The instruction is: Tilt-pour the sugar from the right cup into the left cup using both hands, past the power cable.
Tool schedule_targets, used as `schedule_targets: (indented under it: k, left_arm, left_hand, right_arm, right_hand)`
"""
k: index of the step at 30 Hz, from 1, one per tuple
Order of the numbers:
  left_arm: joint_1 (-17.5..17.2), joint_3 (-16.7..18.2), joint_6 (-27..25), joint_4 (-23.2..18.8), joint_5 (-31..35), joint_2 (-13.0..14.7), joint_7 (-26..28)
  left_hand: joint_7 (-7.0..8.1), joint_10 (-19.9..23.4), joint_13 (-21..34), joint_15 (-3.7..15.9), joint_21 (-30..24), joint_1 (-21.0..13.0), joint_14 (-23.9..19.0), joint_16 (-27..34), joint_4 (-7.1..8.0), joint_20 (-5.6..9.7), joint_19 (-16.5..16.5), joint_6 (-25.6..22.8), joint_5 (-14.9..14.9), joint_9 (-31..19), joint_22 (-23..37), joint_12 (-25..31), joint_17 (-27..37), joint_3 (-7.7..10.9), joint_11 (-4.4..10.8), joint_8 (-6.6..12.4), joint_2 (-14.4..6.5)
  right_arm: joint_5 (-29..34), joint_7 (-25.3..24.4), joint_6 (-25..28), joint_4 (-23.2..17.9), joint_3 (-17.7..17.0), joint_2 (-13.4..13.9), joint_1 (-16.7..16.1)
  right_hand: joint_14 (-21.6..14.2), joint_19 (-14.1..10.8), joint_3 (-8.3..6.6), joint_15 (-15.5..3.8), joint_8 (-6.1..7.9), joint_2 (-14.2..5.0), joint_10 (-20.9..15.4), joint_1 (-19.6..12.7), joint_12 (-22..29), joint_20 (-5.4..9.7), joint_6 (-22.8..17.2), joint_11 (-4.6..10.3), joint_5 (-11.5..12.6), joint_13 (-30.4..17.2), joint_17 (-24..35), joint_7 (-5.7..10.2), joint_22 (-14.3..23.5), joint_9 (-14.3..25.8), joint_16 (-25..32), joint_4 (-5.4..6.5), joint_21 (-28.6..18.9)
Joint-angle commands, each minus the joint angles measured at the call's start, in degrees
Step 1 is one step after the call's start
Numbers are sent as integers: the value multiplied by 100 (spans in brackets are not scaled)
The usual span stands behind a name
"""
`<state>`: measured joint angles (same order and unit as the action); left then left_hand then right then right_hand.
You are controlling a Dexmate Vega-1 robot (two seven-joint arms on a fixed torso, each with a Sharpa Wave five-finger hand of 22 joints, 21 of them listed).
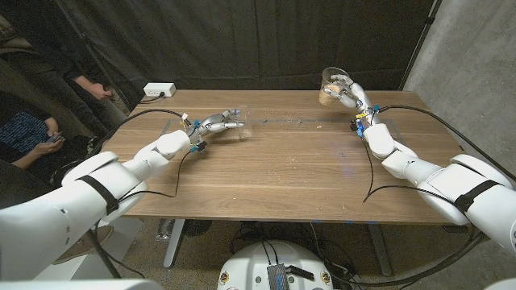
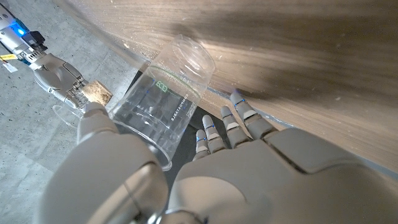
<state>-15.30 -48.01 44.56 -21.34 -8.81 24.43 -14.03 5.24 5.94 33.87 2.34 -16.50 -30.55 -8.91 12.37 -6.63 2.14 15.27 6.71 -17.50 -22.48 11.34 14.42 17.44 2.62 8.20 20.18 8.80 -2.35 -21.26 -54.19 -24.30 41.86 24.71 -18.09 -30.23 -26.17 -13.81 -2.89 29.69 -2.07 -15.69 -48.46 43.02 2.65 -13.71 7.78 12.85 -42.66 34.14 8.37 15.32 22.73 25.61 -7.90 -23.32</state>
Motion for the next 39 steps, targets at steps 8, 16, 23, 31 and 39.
schedule_targets:
  k: [8, 16, 23, 31, 39]
  left_arm:
    - [104, -195, -9, 6, 27, -147, -22]
    - [37, -168, 109, -2, 2, -174, 38]
    - [-36, -77, 251, -9, -75, -179, -9]
    - [-127, 52, 346, -8, -178, -175, -66]
    - [-261, 208, 382, -4, -321, -220, -114]
  left_hand:
    - [14, 371, 35, 540, -34, -147, -299, 91, -13, 131, 158, -253, -110, -69, 29, 210, 39, -92, 53, 194, -84]
    - [16, 681, 91, 605, -95, -345, -628, 181, -26, 165, 325, -652, -199, -108, 37, 405, 96, -74, 76, 398, -269]
    - [36, 970, 133, 691, -151, -557, -972, 258, -49, 150, 477, -949, -265, -130, 38, 579, 139, -39, 117, 552, -422]
    - [42, 1192, 158, 726, -204, -742, -1213, 299, -77, 199, 620, -1186, -301, -139, 36, 705, 165, 0, 157, 670, -529]
    - [17, 1457, 185, 786, -255, -1033, -1551, 361, -114, 212, 745, -1506, -319, -120, 35, 854, 204, 107, 153, 811, -744]
  right_arm:
    - [-76, 1, -54, 42, -48, 42, -25]
    - [-78, 18, -110, -4, -66, 97, -72]
    - [-26, -25, -145, -124, -110, 160, -136]
    - [43, -48, -128, -294, -181, 221, -230]
    - [131, -69, -84, -459, -256, 280, -316]
  right_hand:
    - [-69, -57, 46, -1046, 32, -68, -28, -37, 49, 769, -44, 5, -5, -46, 30, -10, 12, 29, -22, -3, -43]
    - [-75, -46, 51, -1047, 47, -77, -29, -42, 56, 768, -69, 3, -6, -59, 43, -2, 14, 32, -36, -2, -46]
    - [-84, -41, 54, -1047, 54, -90, -30, -44, 62, 768, -87, 8, -8, -69, 56, -2, 15, 28, -44, 0, -51]
    - [-86, -35, 60, -1047, 61, -97, -31, -46, 68, 769, -112, 16, -12, -80, 69, -3, 16, 18, -57, 2, -55]
    - [-89, -29, 66, -1047, 67, -104, -39, -42, 75, 761, -139, 17, -16, -88, 79, 0, 17, 8, -69, 5, -59]
